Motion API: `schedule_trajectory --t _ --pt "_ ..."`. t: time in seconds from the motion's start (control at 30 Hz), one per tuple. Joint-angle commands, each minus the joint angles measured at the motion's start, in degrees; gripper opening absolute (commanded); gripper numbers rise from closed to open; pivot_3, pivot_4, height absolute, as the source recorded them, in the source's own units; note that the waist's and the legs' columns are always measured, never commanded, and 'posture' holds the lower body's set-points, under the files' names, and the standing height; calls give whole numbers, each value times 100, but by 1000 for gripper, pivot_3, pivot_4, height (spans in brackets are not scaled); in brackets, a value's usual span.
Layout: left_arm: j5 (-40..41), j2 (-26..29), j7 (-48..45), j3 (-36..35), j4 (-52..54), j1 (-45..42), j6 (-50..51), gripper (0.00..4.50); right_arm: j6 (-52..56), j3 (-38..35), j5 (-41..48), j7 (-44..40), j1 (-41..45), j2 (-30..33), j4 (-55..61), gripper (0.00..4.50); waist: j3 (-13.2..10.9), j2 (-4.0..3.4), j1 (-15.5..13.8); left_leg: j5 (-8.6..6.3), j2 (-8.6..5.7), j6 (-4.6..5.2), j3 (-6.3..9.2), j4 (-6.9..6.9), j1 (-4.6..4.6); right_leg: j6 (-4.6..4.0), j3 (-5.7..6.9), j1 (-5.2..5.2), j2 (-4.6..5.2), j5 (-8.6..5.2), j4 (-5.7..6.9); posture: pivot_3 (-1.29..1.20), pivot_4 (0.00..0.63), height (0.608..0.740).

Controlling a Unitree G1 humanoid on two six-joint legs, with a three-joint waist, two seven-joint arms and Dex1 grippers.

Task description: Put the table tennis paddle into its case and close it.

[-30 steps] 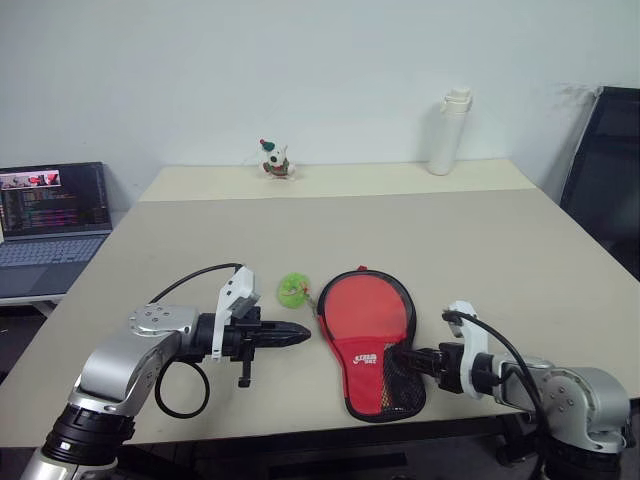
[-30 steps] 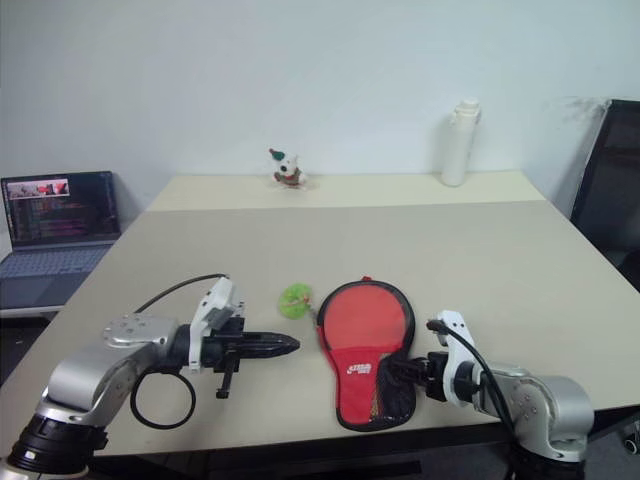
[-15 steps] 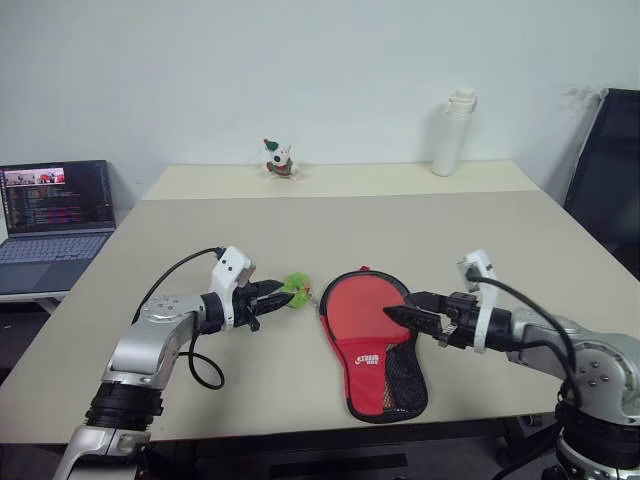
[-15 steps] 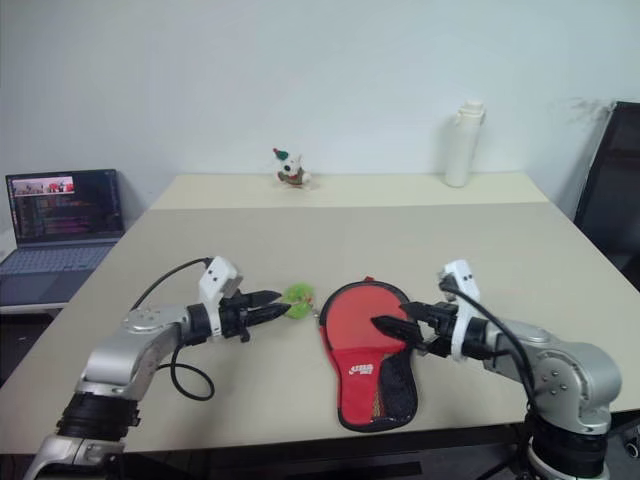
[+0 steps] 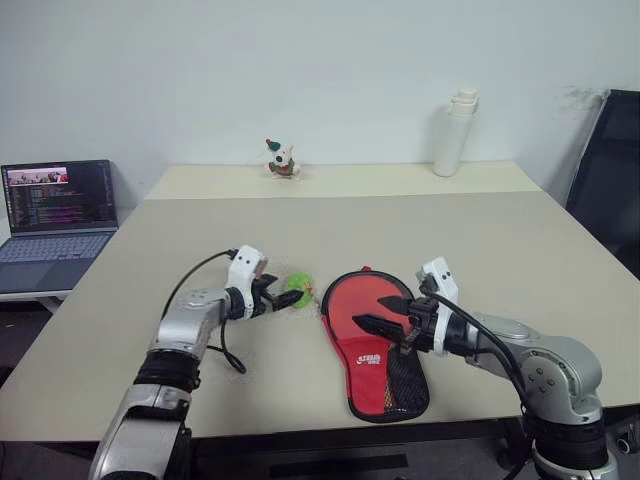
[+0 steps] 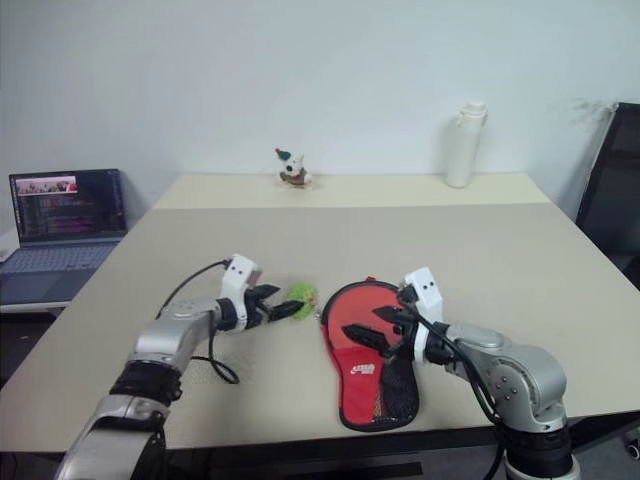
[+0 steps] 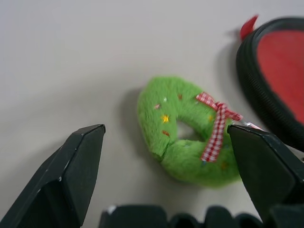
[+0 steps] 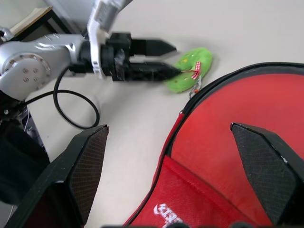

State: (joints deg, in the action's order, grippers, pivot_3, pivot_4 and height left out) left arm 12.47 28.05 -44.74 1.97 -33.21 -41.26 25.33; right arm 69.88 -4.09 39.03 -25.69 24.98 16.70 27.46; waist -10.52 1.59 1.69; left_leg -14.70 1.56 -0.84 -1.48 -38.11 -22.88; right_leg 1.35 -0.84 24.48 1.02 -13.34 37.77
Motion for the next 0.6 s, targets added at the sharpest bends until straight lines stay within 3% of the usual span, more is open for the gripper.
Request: schedule_trajectory --t 0.03,0.2,0.57,0.6 --pt "-289 -159 -167 193 -654 -404 -375 4484 -311 192 -69 13 46 71 99 4500 0 0 -3 0 0 0 0 0 0 -2 0 0 0 1 1 0 150 740" --pt "-576 -323 -353 334 -1462 -679 -802 4484 -964 844 -560 -104 101 431 147 4500 3 4 -5 1 -4 0 -4 -2 9 11 7 -13 0 -7 2 0 150 740" --pt "-712 -378 -526 272 -1659 -669 -975 4484 -2007 1933 -1855 259 283 1 -1301 4500 24 27 -20 1 0 1 -3 -4 17 9 8 -25 5 -5 0 0 150 740" --pt "-718 -373 -525 271 -1644 -649 -973 4319 -2046 1991 -1956 270 264 -4 -1498 4500 27 30 -20 1 -1 1 -3 -4 16 2 7 -25 7 -1 -2 0 150 740"
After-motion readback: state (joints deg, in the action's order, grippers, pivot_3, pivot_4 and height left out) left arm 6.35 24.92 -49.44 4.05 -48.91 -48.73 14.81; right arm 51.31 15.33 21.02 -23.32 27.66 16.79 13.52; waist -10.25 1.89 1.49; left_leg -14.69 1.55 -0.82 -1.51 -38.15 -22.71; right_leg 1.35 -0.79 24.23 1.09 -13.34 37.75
